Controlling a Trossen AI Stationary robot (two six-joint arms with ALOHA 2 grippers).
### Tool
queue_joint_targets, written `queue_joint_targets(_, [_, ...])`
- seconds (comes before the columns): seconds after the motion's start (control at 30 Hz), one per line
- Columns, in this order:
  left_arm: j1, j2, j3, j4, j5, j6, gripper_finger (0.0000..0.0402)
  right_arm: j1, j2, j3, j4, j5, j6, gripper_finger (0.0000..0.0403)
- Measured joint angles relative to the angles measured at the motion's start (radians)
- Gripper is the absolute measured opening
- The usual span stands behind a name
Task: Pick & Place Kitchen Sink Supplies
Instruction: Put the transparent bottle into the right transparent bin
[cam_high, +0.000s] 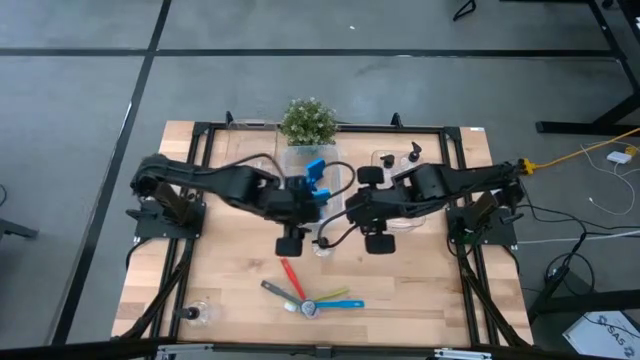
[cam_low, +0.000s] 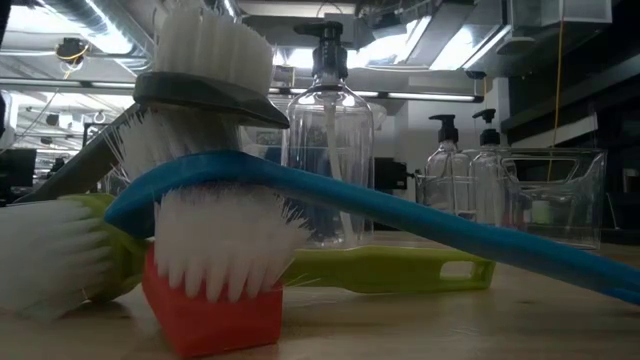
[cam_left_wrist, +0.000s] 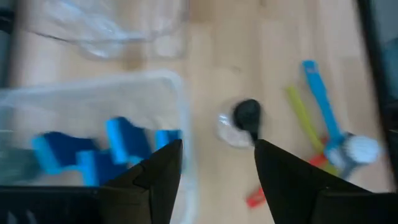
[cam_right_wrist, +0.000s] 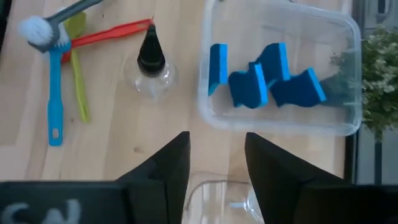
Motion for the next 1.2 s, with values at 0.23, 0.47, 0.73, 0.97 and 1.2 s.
queue_joint_targets(0.23, [-0.076,-0.097,-0.091,0.054,-0.065,-0.021,0.0196,0.000,0.091,0.000,0.053,-0.002,0.023,0.0153])
queue_joint_targets(0.47, [-0.099,-0.273,-0.473,0.383,0.052,-0.071,0.0196,0.000,0.158,0.000,0.097,-0.015,-0.006,0.0153])
queue_joint_targets(0.73, [-0.099,-0.486,-0.845,0.781,0.044,-0.071,0.0192,0.004,0.162,-0.001,0.217,-0.073,0.009,0.0153])
queue_joint_targets(0.97, [-0.099,-0.546,-0.971,0.876,0.031,-0.094,0.0195,0.006,0.191,0.000,0.256,-0.076,0.022,0.0153])
queue_joint_targets(1.2, [-0.099,-0.545,-1.015,0.895,-0.012,-0.116,0.0196,0.006,0.241,-0.001,0.293,-0.116,0.018,0.0153])
